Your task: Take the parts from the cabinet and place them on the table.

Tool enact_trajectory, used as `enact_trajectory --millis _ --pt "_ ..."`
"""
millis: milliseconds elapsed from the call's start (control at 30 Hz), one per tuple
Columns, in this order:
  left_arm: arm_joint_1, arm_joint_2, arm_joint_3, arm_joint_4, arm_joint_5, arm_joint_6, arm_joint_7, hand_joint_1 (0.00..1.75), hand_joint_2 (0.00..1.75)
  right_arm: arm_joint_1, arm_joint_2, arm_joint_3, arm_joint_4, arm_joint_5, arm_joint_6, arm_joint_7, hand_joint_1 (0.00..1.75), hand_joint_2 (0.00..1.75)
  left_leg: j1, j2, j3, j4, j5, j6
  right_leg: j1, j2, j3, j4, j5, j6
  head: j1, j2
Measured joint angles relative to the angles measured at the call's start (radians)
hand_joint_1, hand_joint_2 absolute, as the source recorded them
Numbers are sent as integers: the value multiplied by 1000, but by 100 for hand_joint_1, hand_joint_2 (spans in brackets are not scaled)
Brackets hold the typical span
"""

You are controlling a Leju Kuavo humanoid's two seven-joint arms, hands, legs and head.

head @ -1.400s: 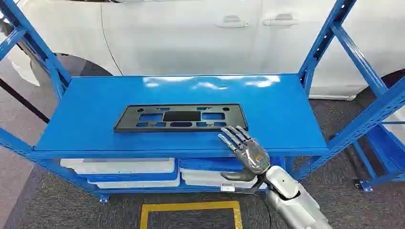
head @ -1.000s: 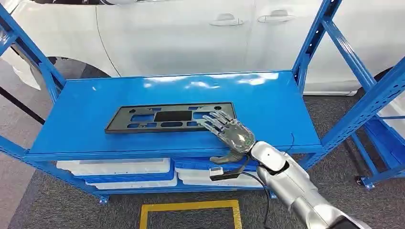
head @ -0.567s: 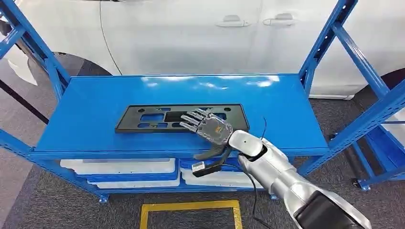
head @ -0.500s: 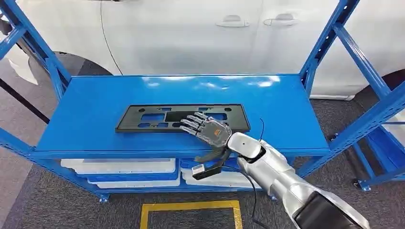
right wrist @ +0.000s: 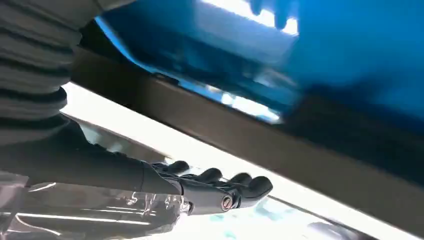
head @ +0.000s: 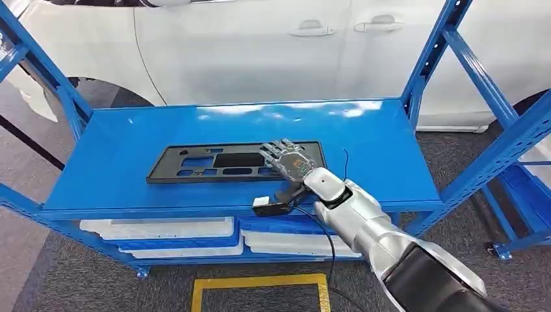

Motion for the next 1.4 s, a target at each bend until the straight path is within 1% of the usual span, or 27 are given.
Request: enact_trajectory --millis 100,133,167,233,300,333,400,433,467,500,533,600,633,733,800,833,933,967,1000,1033,1100,1133,1167,1233,1300,1333,1400 --pt "-4 0 0 0 -7 -3 5 0 0 -29 3 -15 27 -6 21 6 0 175 0 0 132 -265 129 12 -1 3 6 0 -1 5 0 0" --pt "-8 0 0 0 -7 -4 7 0 0 -37 3 -20 35 -7 31 7 0 175 -7 0 148 -299 113 19 6 5 3 0 0 13 0 0" --pt "-10 -1 0 0 -7 -5 7 0 0 -42 3 -22 46 -4 43 7 175 175 -8 -1 146 -300 118 26 5 7 1 -1 4 20 0 0" --pt "-9 -1 1 0 -8 -6 10 0 0 -45 3 -22 59 22 66 8 175 175 -11 -2 144 -299 118 35 2 7 4 -8 7 32 0 0" --pt "-9 -3 2 0 -10 -6 11 0 0 -45 3 -21 70 56 89 10 175 175 -1 2 155 -322 132 51 2 5 6 -1 0 44 0 0" --pt "-11 -4 3 0 -10 -6 10 0 0 -46 3 -20 80 69 94 10 175 175 -3 2 156 -326 135 59 4 4 -14 37 -32 44 0 0" --pt "-12 -5 4 0 -10 -4 8 0 0 -38 2 -16 97 86 97 11 175 175 -6 2 152 -325 136 62 4 5 -91 194 -110 45 0 0" --pt "-11 -5 5 0 -9 -3 7 0 0 -36 2 -15 101 89 96 11 175 175 -8 2 151 -325 135 64 4 5 -126 264 -134 46 0 0" --pt "-9 -5 6 0 -9 -3 7 0 0 -36 2 -14 106 91 95 11 175 175 -9 2 151 -323 135 64 4 4 -144 300 -136 47 0 0" --pt "-9 -5 9 0 -9 -3 7 0 0 -37 2 -12 109 94 94 10 175 175 -10 2 153 -322 133 64 4 4 -136 283 -113 46 0 0" --pt "-9 -5 10 0 -8 -3 5 0 0 -39 2 -10 111 96 90 8 175 175 -9 2 155 -320 131 64 4 4 -101 216 -69 45 0 0" --pt "-9 -8 11 0 -8 -2 4 0 0 -46 2 -9 114 96 79 -13 175 175 -10 -1 158 -312 124 58 4 2 -5 31 11 38 0 0" --pt "-9 -8 12 0 -8 -2 3 0 0 -49 2 -8 115 97 76 -22 175 175 -14 -1 155 -306 120 52 7 1 8 3 -7 33 0 0" --pt "-10 -8 17 0 -9 -1 3 0 0 -50 2 -3 115 96 52 -56 175 175 -14 -1 156 -307 119 37 13 6 7 -2 0 20 0 0" --pt "-11 -8 19 0 -11 0 3 0 0 -50 3 -6 114 50 26 -95 175 175 -11 -1 154 -301 111 27 4 3 13 -14 8 7 0 0" --pt "-11 -8 20 0 -12 0 3 0 0 -50 2 -13 114 20 16 -118 175 175 -11 0 141 -268 85 19 2 2 13 -16 9 3 0 0" --pt "-8 -8 27 0 -17 0 2 0 0 -44 -2 -70 102 -151 -13 -228 175 175 -2 0 30 -29 -29 2 3 2 8 -15 10 1 0 0" --pt "-7 -8 28 0 -20 -3 -2 0 0 -39 -5 -99 87 -210 -14 -273 175 175 -1 0 6 18 -37 0 3 2 6 -14 10 1 0 0" --pt "-5 -8 28 0 -25 -5 -7 0 175 -36 -12 -133 66 -263 -8 -313 175 175 1 1 6 11 -19 0 3 3 6 -13 10 1 0 0" --pt "-4 -8 28 0 -29 -6 -11 0 175 -35 -18 -161 39 -297 1 -335 175 175 1 1 31 -45 22 1 3 3 6 -12 9 2 0 0" --pt "-4 -7 29 0 -39 -2 -10 0 175 -36 -29 -224 -45 -401 10 -382 175 175 1 1 119 -237 120 10 3 5 10 -10 6 7 0 0" --pt "-2 -7 29 0 -42 1 -9 0 175 -36 -37 -253 -91 -486 35 -416 175 175 -1 0 143 -290 125 16 6 5 10 -10 4 11 0 0" --pt "-1 -7 30 0 -43 5 -11 0 175 -35 -55 -281 -147 -573 76 -436 175 175 -7 0 147 -304 120 22 9 5 5 -7 6 19 0 0" --pt "4 -6 35 0 -45 14 -25 0 175 -30 -99 -335 -320 -797 197 -426 175 175 -10 -2 139 -297 119 35 7 1 0 -12 8 32 0 0" --pt "11 -5 40 0 -45 18 -30 0 175 -43 -133 -375 -436 -904 250 -404 175 175 -4 -4 144 -316 128 52 10 -1 3 -12 5 48 0 0" --pt "15 -5 42 0 -45 19 -32 0 175 -46 -146 -386 -467 -918 259 -398 175 175 -4 -2 148 -320 131 56 4 2 -3 5 -12 50 0 0" --pt "14 -5 45 0 -42 25 -37 0 175 -41 -174 -404 -546 -974 283 -402 175 175 -7 0 148 -320 131 64 6 2 -73 155 -97 51 0 0"
